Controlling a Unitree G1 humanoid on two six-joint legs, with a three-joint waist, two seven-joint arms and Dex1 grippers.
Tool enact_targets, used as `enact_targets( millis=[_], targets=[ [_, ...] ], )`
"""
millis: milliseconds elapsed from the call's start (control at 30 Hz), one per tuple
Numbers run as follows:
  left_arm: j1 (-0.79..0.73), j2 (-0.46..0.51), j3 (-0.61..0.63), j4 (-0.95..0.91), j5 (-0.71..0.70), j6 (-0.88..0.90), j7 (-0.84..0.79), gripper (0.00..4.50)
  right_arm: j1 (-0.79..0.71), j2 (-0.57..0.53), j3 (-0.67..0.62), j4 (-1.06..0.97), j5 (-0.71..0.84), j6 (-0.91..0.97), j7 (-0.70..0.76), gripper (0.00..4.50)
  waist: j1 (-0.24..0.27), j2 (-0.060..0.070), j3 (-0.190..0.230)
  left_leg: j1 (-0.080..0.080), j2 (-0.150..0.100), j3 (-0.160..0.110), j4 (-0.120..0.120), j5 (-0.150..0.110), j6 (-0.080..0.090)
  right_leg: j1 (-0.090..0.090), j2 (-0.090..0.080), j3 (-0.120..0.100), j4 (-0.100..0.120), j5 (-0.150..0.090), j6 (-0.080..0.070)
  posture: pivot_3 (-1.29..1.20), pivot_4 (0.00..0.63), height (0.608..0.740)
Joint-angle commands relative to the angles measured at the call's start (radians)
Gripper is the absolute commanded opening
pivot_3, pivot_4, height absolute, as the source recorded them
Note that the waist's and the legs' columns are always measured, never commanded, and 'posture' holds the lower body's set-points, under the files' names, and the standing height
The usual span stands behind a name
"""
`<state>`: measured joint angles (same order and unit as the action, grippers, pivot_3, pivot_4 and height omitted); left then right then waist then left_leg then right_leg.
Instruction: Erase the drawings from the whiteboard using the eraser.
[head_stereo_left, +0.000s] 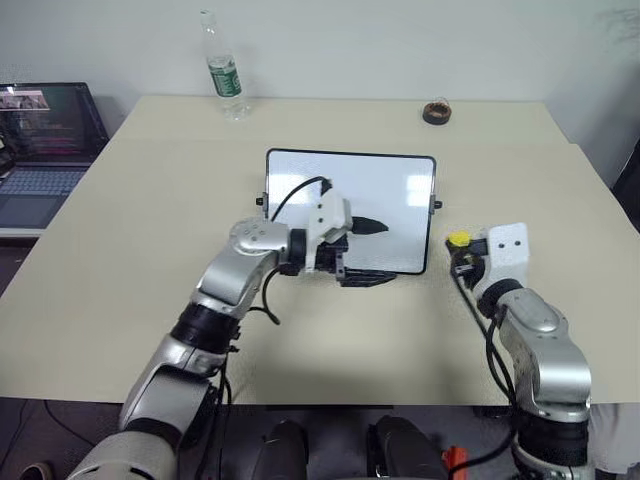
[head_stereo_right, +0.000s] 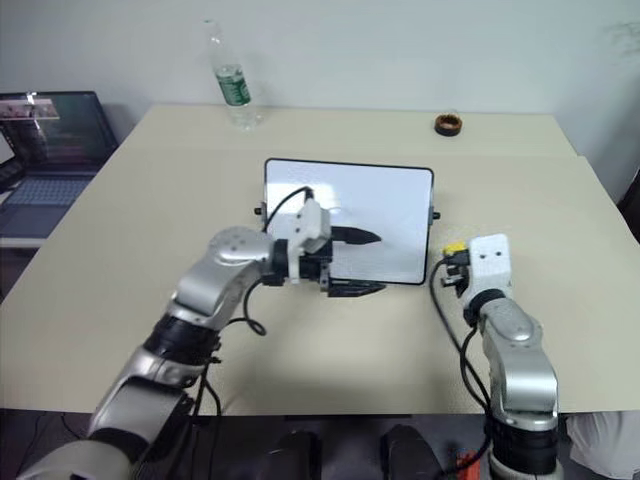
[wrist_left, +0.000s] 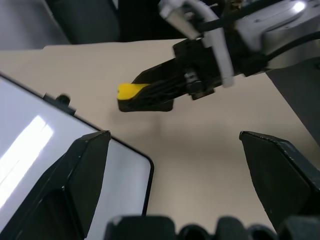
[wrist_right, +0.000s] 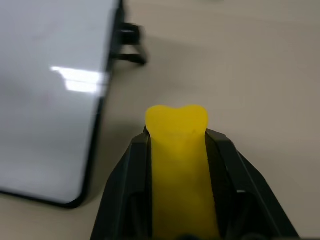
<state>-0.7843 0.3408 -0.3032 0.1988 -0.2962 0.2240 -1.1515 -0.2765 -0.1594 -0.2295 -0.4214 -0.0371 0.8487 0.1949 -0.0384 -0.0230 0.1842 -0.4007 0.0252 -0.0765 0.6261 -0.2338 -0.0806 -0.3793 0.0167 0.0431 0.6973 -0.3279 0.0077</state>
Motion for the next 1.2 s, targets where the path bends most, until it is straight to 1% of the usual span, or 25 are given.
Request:
enact_targets(
  millis=[33, 200, 400, 433, 533, 633, 700, 800, 933, 1000, 1033, 1100, 1133, 1200],
  targets=[
    [-0.050, -0.045, -0.023, 0.042, 0.030, -0.062, -0.028, 4.50, -0.039, -0.037, -0.074, 0.061, 0.010, 0.000, -0.048, 1.10, 0.002, 0.000, 0.000, 0.000, 0.000, 0.000, 0.000, 0.000, 0.000, 0.000, 0.000, 0.000, 0.000, 0.000, 0.000, 0.00, 0.150, 0.740],
    [-0.071, -0.086, -0.032, 0.080, 0.053, -0.084, -0.043, 4.50, -0.075, -0.070, -0.100, 0.148, 0.045, 0.006, -0.053, 1.10, -0.004, 0.001, 0.001, 0.000, 0.000, 0.001, -0.001, 0.000, 0.000, -0.001, 0.000, 0.001, 0.000, 0.000, 0.000, 0.00, 0.150, 0.740],
    [-0.084, -0.119, -0.037, 0.120, 0.088, -0.106, -0.042, 4.50, -0.075, -0.080, -0.126, 0.223, 0.088, -0.006, -0.062, 1.10, -0.005, 0.001, 0.001, 0.000, 0.000, 0.002, -0.001, 0.000, 0.000, 0.000, 0.000, 0.001, 0.000, 0.000, 0.000, 0.00, 0.150, 0.740],
    [-0.086, -0.125, -0.033, 0.125, 0.093, -0.109, -0.032, 4.50, -0.078, -0.078, -0.131, 0.229, 0.095, -0.003, -0.067, 1.82, -0.005, 0.002, 0.001, 0.000, 0.000, 0.002, -0.001, 0.000, 0.000, 0.000, 0.000, 0.001, 0.000, 0.000, 0.000, 0.00, 0.150, 0.740],
    [-0.088, -0.142, -0.022, 0.134, 0.111, -0.120, 0.007, 4.50, -0.081, -0.087, -0.136, 0.247, 0.110, -0.011, -0.074, 2.68, -0.005, 0.002, 0.001, 0.000, 0.000, 0.001, -0.001, 0.000, 0.000, 0.000, 0.000, 0.001, 0.001, 0.000, 0.000, 0.00, 0.150, 0.740],
    [-0.058, -0.132, 0.000, 0.110, 0.121, -0.128, 0.047, 4.50, -0.088, -0.100, -0.137, 0.235, 0.128, -0.022, -0.073, 3.82, -0.006, 0.002, 0.001, 0.000, 0.000, 0.001, 0.000, 0.000, 0.000, 0.000, 0.000, 0.001, 0.001, 0.000, 0.000, 0.00, 0.150, 0.740],
    [-0.035, -0.118, 0.023, 0.084, 0.125, -0.131, 0.087, 4.50, -0.092, -0.107, -0.142, 0.212, 0.143, -0.030, -0.068, 4.47, -0.009, 0.002, 0.001, 0.000, 0.000, 0.002, 0.000, 0.000, 0.000, 0.000, 0.000, 0.002, 0.001, 0.000, 0.000, 0.00, 0.150, 0.740],
    [0.005, -0.092, 0.090, 0.022, 0.132, -0.111, 0.202, 4.50, -0.085, -0.115, -0.147, 0.147, 0.174, -0.031, -0.059, 4.47, -0.013, 0.002, 0.001, 0.000, 0.001, 0.002, -0.001, 0.000, 0.000, -0.001, 0.000, 0.002, 0.001, 0.000, 0.000, 0.00, 0.150, 0.740],
    [0.210, -0.026, 0.276, -0.276, 0.091, 0.041, 0.412, 4.50, -0.050, -0.097, -0.116, -0.016, 0.233, -0.049, -0.025, 4.47, -0.022, 0.003, 0.001, 0.000, 0.003, 0.002, -0.001, 0.000, 0.000, -0.001, -0.001, 0.003, 0.001, 0.000, 0.000, 0.00, 0.150, 0.740],
    [0.301, -0.039, 0.365, -0.402, 0.071, 0.127, 0.537, 4.50, -0.019, -0.093, -0.100, -0.058, 0.276, -0.067, 0.020, 4.47, -0.021, 0.003, 0.001, 0.000, 0.004, 0.001, -0.001, 0.000, 0.000, -0.001, -0.001, 0.003, 0.001, 0.000, 0.000, 0.00, 0.150, 0.740],
    [0.369, -0.045, 0.427, -0.459, 0.086, 0.147, 0.615, 4.50, 0.021, -0.091, -0.080, -0.080, 0.264, -0.102, 0.023, 4.47, -0.016, 0.003, 0.001, 0.000, 0.004, 0.001, -0.001, 0.000, 0.000, -0.001, -0.001, 0.002, 0.001, 0.000, 0.000, 0.00, 0.150, 0.740],
    [0.455, -0.053, 0.474, -0.528, 0.126, 0.160, 0.712, 4.50, 0.076, -0.102, -0.071, -0.088, 0.248, -0.167, 0.031, 4.47, -0.010, 0.003, 0.001, 0.000, 0.004, 0.000, 0.000, 0.000, 0.000, 0.000, -0.002, 0.001, 0.000, 0.000, 0.000, 0.00, 0.150, 0.740],
    [0.519, -0.049, 0.504, -0.552, 0.151, 0.142, 0.749, 4.50, 0.117, -0.092, -0.064, -0.089, 0.246, -0.238, 0.043, 4.47, -0.004, 0.003, 0.001, 0.001, 0.004, 0.000, 0.000, 0.000, 0.000, 0.001, -0.003, 0.001, 0.000, 0.000, 0.000, 0.00, 0.150, 0.740],
    [0.672, -0.052, 0.552, -0.581, 0.217, 0.071, 0.822, 4.50, 0.226, -0.073, -0.051, -0.054, 0.218, -0.444, 0.065, 4.47, 0.005, 0.003, 0.000, 0.001, 0.004, 0.000, 0.001, 0.000, 0.000, 0.002, -0.004, 0.001, 0.000, -0.001, 0.001, 0.00, 0.150, 0.740]
  ],
)
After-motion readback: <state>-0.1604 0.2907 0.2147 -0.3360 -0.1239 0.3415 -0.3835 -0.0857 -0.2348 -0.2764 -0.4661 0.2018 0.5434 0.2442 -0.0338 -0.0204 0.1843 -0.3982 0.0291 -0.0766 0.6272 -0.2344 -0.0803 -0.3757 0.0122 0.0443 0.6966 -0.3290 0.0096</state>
